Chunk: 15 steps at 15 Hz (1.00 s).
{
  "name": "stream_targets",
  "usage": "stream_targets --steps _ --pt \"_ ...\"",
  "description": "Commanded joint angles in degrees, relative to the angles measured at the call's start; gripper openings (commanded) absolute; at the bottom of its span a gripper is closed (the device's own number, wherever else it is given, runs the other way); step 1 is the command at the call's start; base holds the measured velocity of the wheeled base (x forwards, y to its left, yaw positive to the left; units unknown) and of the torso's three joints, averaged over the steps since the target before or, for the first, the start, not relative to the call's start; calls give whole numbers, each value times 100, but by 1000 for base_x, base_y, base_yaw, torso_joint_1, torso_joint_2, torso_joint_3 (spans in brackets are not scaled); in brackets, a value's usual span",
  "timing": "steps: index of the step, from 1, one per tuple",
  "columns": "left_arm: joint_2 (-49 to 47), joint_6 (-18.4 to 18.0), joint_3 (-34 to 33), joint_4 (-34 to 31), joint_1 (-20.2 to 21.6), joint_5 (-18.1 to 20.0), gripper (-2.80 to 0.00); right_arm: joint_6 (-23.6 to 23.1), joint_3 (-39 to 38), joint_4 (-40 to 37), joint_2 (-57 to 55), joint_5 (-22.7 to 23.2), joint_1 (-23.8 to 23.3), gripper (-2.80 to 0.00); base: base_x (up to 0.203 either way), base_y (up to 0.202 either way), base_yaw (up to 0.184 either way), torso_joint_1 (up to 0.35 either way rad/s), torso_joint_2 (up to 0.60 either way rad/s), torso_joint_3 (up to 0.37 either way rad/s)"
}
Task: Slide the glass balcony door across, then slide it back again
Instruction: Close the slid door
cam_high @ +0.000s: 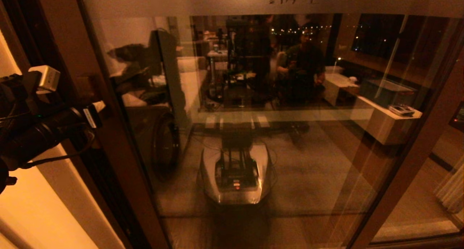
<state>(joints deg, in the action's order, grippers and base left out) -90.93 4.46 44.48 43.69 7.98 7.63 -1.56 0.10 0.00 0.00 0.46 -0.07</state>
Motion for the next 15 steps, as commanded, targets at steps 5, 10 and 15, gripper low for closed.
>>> stream_targets --steps 5,10,15 --pt "-65 -139 -1 34 183 66 -280 -11 -1 0 -9 -2 -1 -280 0 0 0 0 0 0" --pt "-74 -139 -1 43 246 89 -280 -2 -1 8 -9 6 -1 -280 0 0 0 0 0 0" --pt "-83 -144 8 43 384 150 -280 -2 -1 4 -9 -2 -1 -280 0 0 0 0 0 0"
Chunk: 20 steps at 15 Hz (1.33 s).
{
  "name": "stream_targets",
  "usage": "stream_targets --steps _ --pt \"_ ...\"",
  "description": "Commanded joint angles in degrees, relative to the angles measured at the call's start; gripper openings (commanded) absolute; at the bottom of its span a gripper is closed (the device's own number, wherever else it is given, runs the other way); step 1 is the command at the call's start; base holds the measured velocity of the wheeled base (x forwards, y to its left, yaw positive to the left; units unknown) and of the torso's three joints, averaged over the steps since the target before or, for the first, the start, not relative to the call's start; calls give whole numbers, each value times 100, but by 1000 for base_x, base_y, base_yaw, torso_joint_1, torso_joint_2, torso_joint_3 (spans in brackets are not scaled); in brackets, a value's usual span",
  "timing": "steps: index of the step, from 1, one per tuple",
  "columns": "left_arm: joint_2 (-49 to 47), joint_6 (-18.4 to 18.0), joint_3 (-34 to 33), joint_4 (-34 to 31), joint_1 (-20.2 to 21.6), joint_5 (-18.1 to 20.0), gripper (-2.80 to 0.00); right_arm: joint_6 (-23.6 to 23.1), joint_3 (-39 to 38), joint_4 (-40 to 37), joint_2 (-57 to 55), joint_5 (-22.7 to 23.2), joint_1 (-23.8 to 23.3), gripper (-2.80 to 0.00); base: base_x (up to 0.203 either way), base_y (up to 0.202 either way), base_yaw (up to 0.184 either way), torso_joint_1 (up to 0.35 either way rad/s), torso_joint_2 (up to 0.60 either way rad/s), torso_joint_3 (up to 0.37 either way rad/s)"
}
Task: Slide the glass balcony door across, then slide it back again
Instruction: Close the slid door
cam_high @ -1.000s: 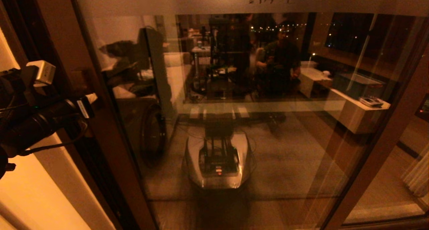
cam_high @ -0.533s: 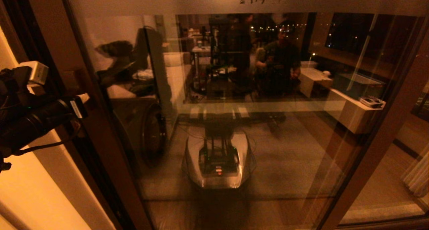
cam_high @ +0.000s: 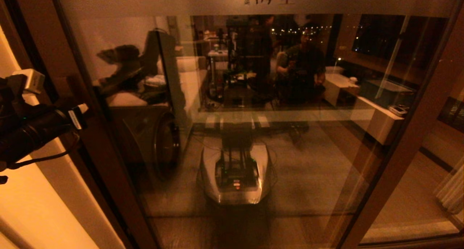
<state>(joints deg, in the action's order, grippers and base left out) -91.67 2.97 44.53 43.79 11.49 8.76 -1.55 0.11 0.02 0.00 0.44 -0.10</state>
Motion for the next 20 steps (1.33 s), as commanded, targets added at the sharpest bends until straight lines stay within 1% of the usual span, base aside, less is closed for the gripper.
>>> stream_targets --steps 1,6,8,13,16,20 --pt "-8 3 7 33 84 116 -280 -3 -2 -2 -9 9 1 -280 0 0 0 0 0 0" --pt "-52 1 12 42 261 144 -280 -3 -2 -2 -9 7 1 -280 0 0 0 0 0 0" --pt "-52 1 15 42 316 255 -280 -3 -2 6 -9 1 1 -280 0 0 0 0 0 0" --pt "-114 1 20 61 422 276 -280 -5 -2 -2 -9 7 1 -280 0 0 0 0 0 0" --pt "-123 1 29 68 530 376 -280 -3 -2 -2 -9 3 1 -280 0 0 0 0 0 0" --pt "-123 1 38 68 548 381 -280 -4 4 -1 -9 5 7 -280 0 0 0 0 0 0"
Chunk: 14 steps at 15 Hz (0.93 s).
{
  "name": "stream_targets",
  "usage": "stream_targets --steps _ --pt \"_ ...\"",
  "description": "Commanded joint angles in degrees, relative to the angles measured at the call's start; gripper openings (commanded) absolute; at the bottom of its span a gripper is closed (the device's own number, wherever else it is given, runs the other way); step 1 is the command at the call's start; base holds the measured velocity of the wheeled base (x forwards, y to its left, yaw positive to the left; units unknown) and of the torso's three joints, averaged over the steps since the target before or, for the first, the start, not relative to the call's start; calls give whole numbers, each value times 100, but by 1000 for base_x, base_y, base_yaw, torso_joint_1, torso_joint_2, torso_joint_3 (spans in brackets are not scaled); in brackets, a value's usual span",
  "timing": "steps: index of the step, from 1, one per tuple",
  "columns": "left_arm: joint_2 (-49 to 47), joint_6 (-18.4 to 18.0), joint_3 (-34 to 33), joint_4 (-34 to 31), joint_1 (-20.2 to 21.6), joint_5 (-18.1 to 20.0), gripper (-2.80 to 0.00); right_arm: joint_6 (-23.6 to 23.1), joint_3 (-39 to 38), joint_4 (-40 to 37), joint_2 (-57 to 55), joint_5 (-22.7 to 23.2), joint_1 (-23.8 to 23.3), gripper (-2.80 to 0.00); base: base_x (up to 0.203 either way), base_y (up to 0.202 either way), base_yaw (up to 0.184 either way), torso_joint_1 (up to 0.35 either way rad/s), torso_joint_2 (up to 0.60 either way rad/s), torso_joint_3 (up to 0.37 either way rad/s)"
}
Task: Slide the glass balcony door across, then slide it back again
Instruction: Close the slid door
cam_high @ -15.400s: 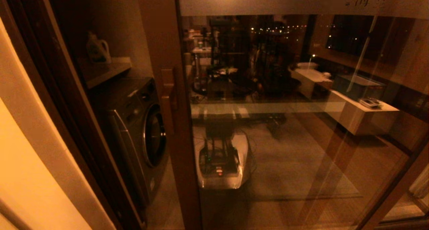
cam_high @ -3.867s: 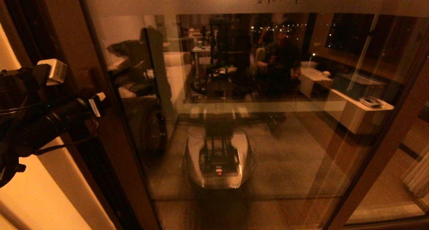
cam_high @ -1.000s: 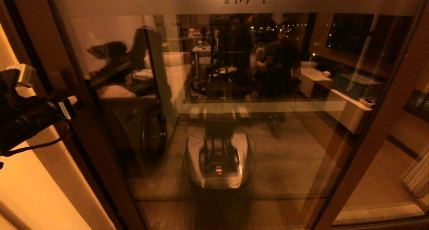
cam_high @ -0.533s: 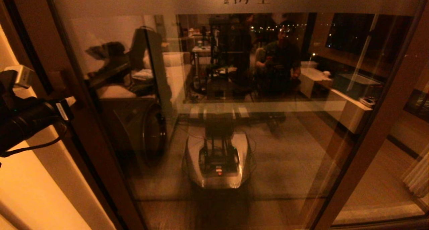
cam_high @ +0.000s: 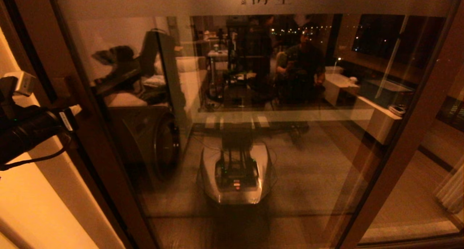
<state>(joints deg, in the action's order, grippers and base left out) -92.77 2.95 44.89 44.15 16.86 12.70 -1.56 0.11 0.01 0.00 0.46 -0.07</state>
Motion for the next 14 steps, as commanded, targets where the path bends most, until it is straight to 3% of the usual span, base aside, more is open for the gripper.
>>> stream_targets --steps 1,14 --pt "-13 4 2 32 10 -13 -280 -4 -2 1 -9 -1 -1 -280 0 0 0 0 0 0" --pt "-66 4 20 32 318 215 -280 -5 2 3 -9 1 -1 -280 0 0 0 0 0 0"
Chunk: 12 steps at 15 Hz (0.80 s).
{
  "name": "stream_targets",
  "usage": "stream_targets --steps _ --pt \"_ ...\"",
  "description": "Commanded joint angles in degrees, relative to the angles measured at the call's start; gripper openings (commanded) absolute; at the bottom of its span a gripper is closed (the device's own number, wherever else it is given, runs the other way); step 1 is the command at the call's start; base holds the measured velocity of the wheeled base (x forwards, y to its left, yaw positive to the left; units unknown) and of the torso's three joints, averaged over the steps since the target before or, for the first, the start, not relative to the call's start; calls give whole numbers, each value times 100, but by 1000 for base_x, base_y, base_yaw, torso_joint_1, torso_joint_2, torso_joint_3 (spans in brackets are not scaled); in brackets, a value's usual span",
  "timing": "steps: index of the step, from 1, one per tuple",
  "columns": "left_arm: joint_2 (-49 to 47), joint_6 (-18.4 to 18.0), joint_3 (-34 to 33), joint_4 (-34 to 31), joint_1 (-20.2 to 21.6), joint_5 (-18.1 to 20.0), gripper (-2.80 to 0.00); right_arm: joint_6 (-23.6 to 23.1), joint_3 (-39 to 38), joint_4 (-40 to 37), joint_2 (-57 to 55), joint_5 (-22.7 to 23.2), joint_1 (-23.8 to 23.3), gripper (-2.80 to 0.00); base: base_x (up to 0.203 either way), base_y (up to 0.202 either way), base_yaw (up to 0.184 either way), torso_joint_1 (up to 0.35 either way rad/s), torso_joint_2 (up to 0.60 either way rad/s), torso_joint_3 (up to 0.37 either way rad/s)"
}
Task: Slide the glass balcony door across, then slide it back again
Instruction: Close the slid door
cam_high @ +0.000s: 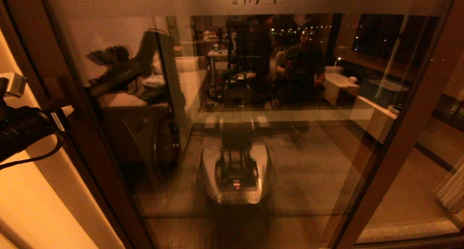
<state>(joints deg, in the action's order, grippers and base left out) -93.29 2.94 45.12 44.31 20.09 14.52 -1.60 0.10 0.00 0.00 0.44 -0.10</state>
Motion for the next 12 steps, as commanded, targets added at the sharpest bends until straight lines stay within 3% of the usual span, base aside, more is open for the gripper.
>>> stream_targets --steps 1,12 --pt "-17 5 -3 16 4 33 -280 -7 3 4 -9 4 1 -280 0 0 0 0 0 0" --pt "480 37 -71 -10 30 234 -280 1 -1 4 -9 9 1 -280 0 0 0 0 0 0"
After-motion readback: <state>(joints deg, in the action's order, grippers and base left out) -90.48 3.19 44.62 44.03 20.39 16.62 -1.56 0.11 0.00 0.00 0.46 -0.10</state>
